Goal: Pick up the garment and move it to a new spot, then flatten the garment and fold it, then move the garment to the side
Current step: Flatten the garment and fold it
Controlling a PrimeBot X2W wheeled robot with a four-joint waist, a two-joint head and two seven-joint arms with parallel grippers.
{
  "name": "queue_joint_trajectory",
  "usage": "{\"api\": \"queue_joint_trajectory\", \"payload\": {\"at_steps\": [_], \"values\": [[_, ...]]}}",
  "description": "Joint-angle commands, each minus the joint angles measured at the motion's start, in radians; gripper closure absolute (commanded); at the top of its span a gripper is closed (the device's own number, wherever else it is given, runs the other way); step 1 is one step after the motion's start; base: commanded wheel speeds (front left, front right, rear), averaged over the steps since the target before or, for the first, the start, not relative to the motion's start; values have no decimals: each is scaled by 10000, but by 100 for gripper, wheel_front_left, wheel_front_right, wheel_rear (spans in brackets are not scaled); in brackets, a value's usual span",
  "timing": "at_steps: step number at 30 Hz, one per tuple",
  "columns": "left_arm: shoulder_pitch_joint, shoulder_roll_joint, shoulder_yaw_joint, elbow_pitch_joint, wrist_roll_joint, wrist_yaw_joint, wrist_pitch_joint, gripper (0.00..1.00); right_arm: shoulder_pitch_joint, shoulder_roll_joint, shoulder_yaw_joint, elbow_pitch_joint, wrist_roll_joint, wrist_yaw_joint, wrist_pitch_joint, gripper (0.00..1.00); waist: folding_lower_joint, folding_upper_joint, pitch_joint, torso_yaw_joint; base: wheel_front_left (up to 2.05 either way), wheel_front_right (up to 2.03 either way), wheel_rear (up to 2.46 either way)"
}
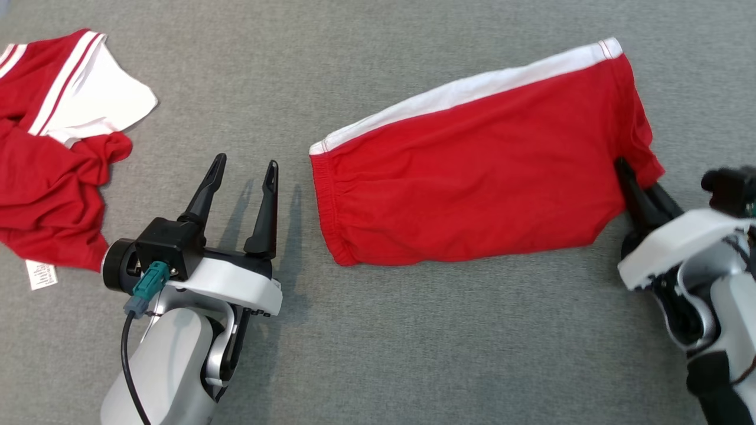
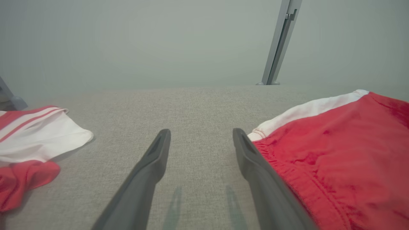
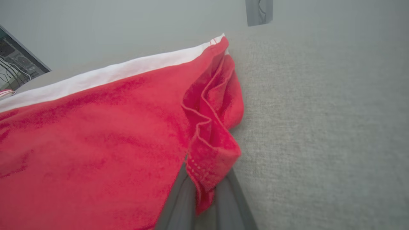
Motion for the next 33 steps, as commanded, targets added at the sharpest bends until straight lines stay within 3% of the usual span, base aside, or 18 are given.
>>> {"api": "queue_joint_trajectory", "payload": {"at_steps": [1, 13, 27, 33], "values": [[65, 106, 37, -38, 55, 9, -4, 0, 535, 88, -206, -116, 78, -12, -169, 100, 0, 0, -136, -221, 0, 0, 0], [462, 573, 192, -517, -68, 291, 396, 0, 2701, 974, -1414, -1341, -18, -12, -912, 100, 0, 0, -496, -1139, 0, 0, 0], [634, 777, 165, -982, -123, 476, 677, 0, 2270, 775, -1251, -863, 52, -10, -1338, 100, 0, 0, -519, -1348, 0, 0, 0], [618, 849, 140, -1052, -101, 528, 744, 0, 1823, 1124, -554, -2048, -420, -7, -1118, 100, 0, 0, -566, -1401, 0, 0, 0]]}}
